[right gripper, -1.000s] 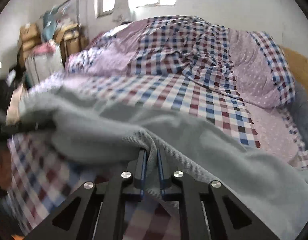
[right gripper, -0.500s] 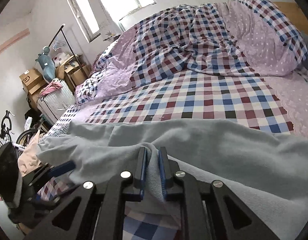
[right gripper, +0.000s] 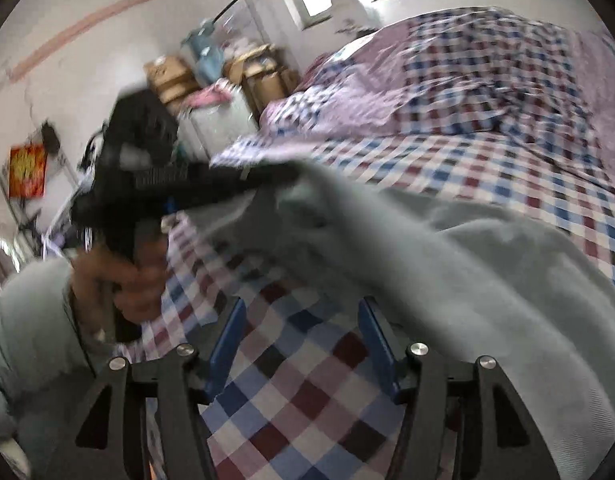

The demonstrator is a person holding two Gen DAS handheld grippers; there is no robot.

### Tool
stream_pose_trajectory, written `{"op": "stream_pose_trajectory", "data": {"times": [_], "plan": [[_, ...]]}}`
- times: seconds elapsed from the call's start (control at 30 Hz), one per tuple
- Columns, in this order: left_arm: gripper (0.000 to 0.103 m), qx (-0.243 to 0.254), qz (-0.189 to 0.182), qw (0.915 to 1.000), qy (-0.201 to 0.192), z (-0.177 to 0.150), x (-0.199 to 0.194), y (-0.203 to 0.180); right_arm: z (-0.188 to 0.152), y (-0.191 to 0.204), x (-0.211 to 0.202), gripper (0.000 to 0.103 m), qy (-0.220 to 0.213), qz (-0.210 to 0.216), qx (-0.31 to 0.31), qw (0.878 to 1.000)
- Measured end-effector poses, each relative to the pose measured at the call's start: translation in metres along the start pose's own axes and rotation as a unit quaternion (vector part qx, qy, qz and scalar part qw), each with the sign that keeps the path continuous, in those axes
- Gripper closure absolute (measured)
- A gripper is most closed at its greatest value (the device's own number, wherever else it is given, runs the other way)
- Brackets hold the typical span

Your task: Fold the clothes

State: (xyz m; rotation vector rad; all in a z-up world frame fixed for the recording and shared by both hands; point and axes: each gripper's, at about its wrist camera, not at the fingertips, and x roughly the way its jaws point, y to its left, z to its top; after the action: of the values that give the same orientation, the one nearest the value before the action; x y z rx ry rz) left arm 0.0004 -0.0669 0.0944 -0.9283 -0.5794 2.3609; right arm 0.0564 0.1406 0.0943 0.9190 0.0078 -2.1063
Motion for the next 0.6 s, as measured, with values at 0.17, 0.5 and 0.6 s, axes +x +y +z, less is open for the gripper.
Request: {"op": "stream_pose_trajectory", "data": {"times": [0.17, 0.5, 0.6], "plan": [[0.093, -0.035, -0.052, 0.9977, 0.025, 0.007, -0.005, 0.007, -0.002, 0.02, 0.025, 0.041, -0.002, -0.046, -0.039, 0.998], [0.093, -0.028, -0.067, 0.9946, 0.074, 0.004, -0.012, 0.006, 0.015, 0.044, -0.006, 0.041, -0.063, -0.013, -0.075, 0.995], [0.093, -0.033, -0.072, 0.9932, 0.085, 0.0, -0.012, 0.006, 0.014, 0.05, 0.005, 0.041, -0.049, -0.024, -0.084, 0.995]]}}
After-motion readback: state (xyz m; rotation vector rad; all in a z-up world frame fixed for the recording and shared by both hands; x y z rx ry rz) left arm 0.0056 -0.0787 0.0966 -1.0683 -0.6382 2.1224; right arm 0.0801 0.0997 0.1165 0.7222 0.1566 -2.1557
